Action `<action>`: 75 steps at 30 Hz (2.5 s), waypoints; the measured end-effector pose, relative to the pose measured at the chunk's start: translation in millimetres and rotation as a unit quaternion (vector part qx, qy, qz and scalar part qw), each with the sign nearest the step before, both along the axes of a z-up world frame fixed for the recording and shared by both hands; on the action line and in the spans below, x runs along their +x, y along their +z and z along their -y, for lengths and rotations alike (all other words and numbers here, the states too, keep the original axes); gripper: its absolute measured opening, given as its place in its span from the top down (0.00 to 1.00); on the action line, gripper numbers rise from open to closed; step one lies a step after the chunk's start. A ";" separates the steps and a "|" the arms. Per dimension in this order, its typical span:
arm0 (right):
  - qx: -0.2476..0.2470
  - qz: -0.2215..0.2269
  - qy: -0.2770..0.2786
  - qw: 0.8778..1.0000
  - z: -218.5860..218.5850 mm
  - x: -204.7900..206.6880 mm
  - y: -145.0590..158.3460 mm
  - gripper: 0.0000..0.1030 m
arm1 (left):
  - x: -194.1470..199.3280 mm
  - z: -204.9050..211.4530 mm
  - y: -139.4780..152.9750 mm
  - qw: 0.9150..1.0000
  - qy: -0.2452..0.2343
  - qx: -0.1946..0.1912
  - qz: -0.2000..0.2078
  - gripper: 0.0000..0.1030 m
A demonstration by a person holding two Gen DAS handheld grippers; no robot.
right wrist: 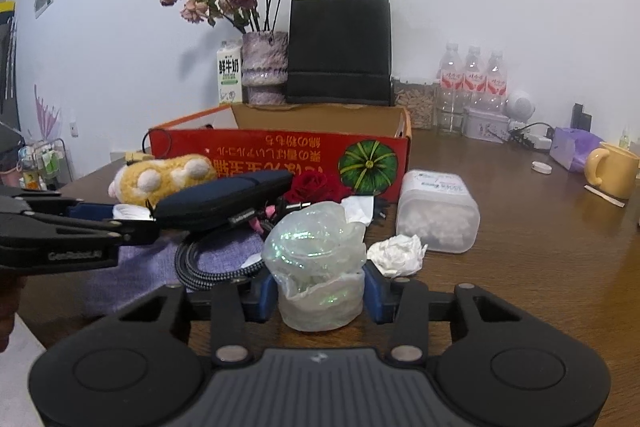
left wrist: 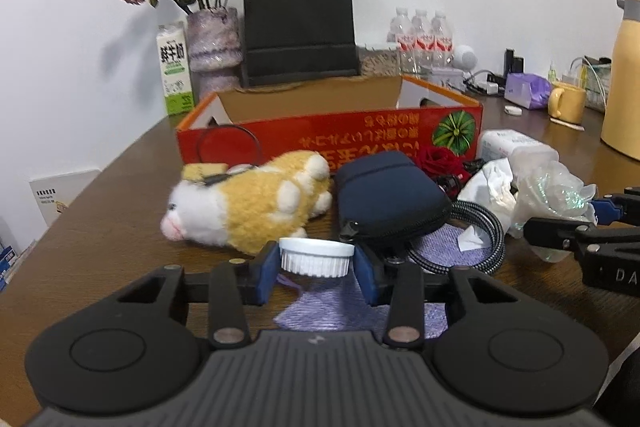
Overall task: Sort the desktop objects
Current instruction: 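Grasp the white bottle cap with the left tool while the right tool grasps the plastic bag, then lift both items over the box and open both tools to drop them inside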
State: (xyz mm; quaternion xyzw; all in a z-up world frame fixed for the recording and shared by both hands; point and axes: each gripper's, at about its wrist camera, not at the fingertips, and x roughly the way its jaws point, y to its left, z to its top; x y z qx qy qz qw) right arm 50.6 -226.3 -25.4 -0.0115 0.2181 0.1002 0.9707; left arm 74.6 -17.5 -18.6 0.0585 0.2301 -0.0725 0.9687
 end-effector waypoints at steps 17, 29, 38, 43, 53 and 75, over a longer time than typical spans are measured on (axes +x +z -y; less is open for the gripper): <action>0.017 0.072 -0.002 0.997 -0.3 37.3 60.0 0.60 | 25.6 -18.4 82.4 0.993 0.003 -0.040 0.107 0.60; 0.026 0.082 -0.027 0.996 -19.8 158.5 96.8 0.60 | 144.2 -26.5 103.6 0.991 0.039 -0.080 0.097 0.60; 0.029 0.008 -0.039 0.999 -22.8 265.3 76.0 0.60 | 231.8 -30.8 67.5 0.992 0.101 -0.062 0.031 0.60; 0.017 -0.032 -0.034 0.999 -26.8 279.9 52.8 0.60 | 248.0 -37.2 54.3 0.992 0.099 -0.068 -0.029 0.60; 0.002 -0.068 -0.034 0.997 -34.5 277.9 39.6 0.52 | 252.2 -38.1 44.5 0.991 0.099 -0.062 -0.072 0.34; -0.010 -0.006 -0.028 1.000 -38.0 248.2 55.0 0.00 | 223.2 -28.5 62.2 0.994 0.090 -0.062 0.011 0.00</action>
